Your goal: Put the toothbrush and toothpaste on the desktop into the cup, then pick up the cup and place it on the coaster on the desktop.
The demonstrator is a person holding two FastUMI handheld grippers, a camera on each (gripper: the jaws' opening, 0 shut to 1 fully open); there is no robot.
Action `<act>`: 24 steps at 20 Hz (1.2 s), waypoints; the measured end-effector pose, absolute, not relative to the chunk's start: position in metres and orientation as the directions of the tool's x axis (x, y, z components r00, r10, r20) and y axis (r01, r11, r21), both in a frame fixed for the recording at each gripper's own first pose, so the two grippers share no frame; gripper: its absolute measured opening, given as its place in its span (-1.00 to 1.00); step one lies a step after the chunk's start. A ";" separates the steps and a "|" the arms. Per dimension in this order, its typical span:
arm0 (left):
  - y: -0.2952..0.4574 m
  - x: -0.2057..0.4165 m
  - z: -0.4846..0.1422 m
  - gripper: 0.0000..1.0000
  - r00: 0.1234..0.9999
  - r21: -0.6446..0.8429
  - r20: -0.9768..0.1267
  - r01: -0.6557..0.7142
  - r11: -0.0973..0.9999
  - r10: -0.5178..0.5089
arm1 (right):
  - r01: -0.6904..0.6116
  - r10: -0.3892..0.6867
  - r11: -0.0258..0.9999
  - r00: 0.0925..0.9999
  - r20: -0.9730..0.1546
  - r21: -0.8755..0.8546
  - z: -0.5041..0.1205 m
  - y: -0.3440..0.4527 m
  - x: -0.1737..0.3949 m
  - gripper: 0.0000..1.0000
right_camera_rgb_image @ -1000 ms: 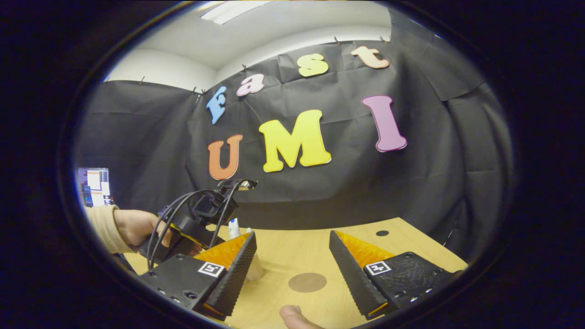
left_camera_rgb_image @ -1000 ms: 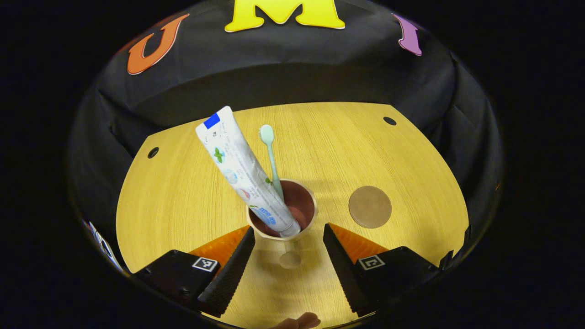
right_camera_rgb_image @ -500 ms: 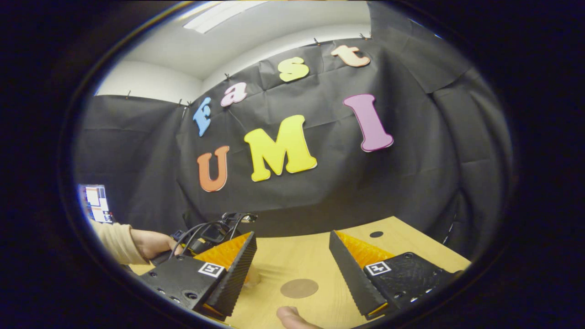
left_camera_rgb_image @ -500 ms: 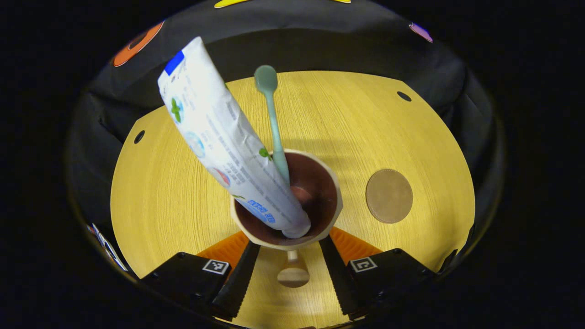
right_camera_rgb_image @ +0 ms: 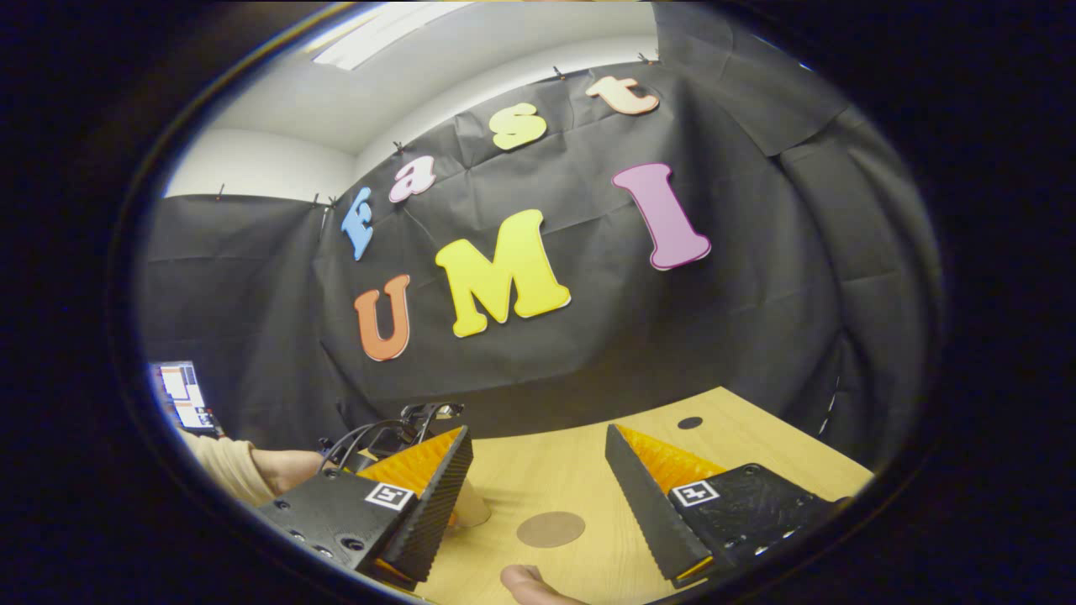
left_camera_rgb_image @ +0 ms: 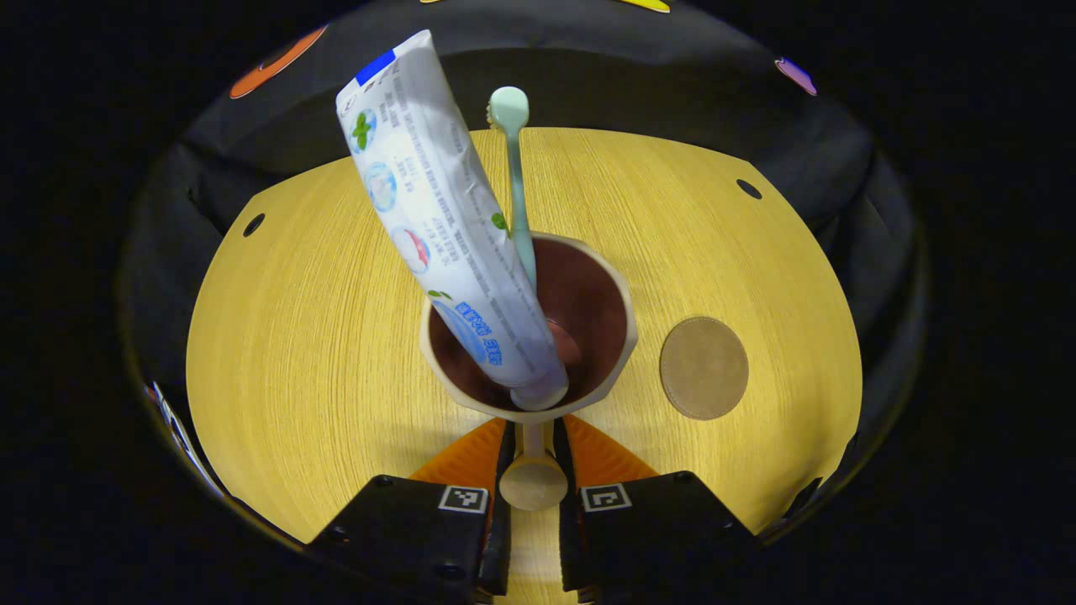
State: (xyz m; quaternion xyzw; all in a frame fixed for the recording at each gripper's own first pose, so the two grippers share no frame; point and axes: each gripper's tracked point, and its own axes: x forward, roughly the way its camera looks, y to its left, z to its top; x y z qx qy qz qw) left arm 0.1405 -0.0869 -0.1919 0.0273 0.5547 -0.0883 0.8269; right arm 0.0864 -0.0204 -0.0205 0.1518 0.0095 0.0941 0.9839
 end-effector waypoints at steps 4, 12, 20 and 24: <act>-0.086 0.143 -0.177 -0.49 0.428 -0.041 -0.894 0.213 0.976 -0.130 | -0.189 0.192 0.942 0.981 0.017 0.277 -0.018 -0.018 0.084 0.84; -0.071 0.155 -0.212 -0.51 0.382 -0.067 -0.900 0.354 0.933 -0.210 | -0.161 0.161 0.931 0.987 0.027 0.326 -0.010 -0.042 0.083 0.90; -0.049 0.171 -0.236 -0.50 0.362 -0.021 -0.912 0.425 0.905 -0.192 | -0.122 0.125 0.923 0.992 0.016 0.365 -0.010 -0.062 0.090 0.89; -0.046 0.165 -0.221 -0.46 0.335 -0.008 -0.930 0.391 0.920 -0.151 | -0.108 0.111 0.922 0.994 0.014 0.372 -0.010 -0.071 0.091 0.89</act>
